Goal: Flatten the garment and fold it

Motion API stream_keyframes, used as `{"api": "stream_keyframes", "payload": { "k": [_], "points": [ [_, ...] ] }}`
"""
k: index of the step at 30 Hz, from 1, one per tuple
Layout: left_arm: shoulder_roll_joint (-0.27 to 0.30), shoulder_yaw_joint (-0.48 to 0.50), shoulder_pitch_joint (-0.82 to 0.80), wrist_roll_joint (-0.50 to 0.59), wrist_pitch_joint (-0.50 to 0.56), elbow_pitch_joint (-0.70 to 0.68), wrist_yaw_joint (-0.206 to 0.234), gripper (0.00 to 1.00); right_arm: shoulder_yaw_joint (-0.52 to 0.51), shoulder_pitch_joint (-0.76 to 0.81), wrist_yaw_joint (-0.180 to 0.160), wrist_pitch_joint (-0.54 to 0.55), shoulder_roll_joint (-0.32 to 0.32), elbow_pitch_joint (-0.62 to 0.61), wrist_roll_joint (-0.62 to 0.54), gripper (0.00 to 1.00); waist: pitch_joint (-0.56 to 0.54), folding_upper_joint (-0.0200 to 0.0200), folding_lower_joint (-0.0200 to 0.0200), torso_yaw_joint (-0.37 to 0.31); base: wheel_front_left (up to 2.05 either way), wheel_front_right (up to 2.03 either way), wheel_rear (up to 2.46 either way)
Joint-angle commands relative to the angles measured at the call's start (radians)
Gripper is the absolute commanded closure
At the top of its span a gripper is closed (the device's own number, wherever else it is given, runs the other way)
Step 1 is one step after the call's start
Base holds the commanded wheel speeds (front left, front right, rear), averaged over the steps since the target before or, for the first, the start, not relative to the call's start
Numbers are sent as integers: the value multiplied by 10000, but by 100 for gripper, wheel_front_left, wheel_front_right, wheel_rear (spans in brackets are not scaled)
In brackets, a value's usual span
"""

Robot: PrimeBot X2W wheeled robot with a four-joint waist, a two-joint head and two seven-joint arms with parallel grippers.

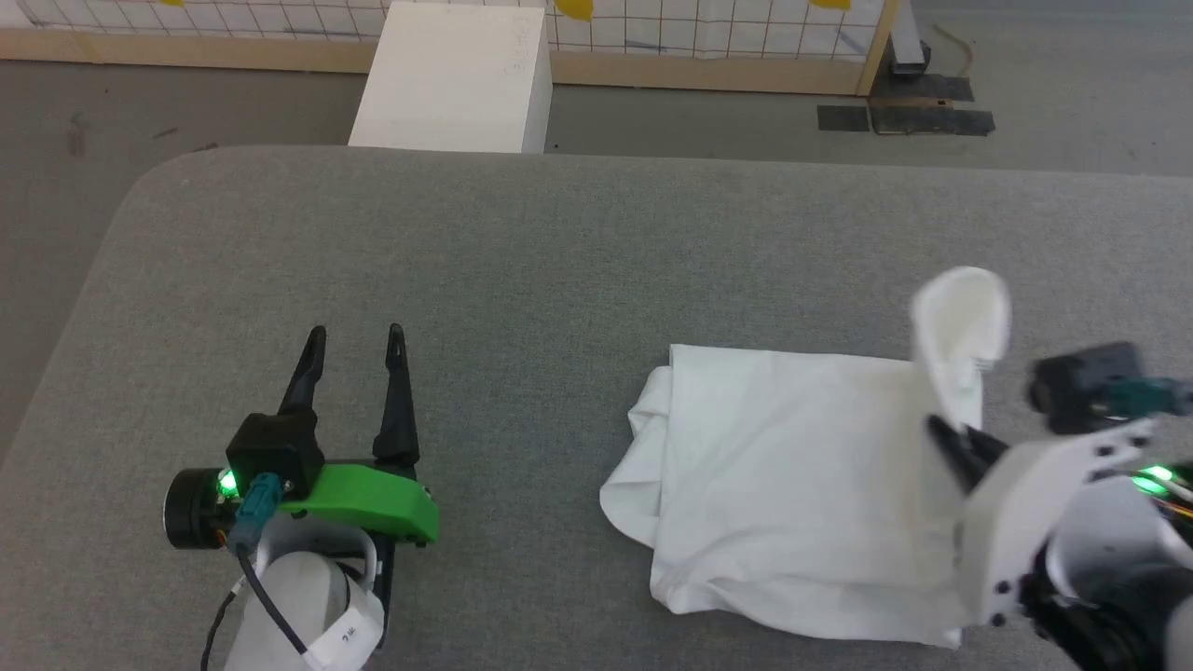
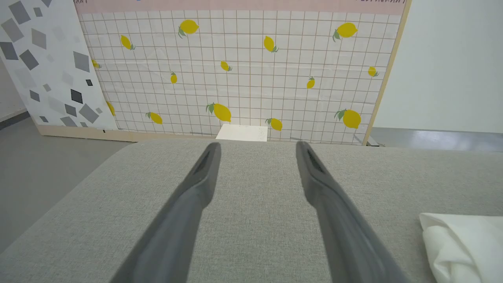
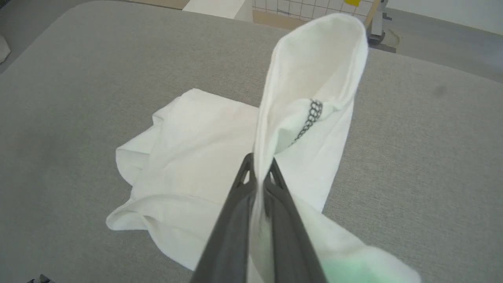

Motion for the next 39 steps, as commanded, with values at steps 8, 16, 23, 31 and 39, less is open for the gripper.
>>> {"api": "stream_keyframes", "payload": {
  "k": [8,16,23,31,39],
  "points": [
    [-187,-112,-99,111,-47,-18,-119,0,2773,-1858,-13,-184,-274,1932,-119,100,300,0,0,340,0,0,0],
    [-253,-145,-273,120,-47,-85,-140,0,4165,-3233,-13,-989,182,4668,-86,100,695,0,0,690,0,0,0],
    [-290,-194,-410,146,-47,-87,-92,0,4785,-3791,-13,-1480,384,6195,5,0,923,0,0,853,0,0,0],
    [-305,-48,-219,189,-47,-89,-49,0,4526,-3561,-13,-3402,461,4780,1335,0,628,0,0,624,0,0,0],
    [-304,173,56,241,-47,-302,-123,0,1544,-1836,-13,-5759,510,2298,2328,0,224,0,0,15,0,0,0]
  ]
}}
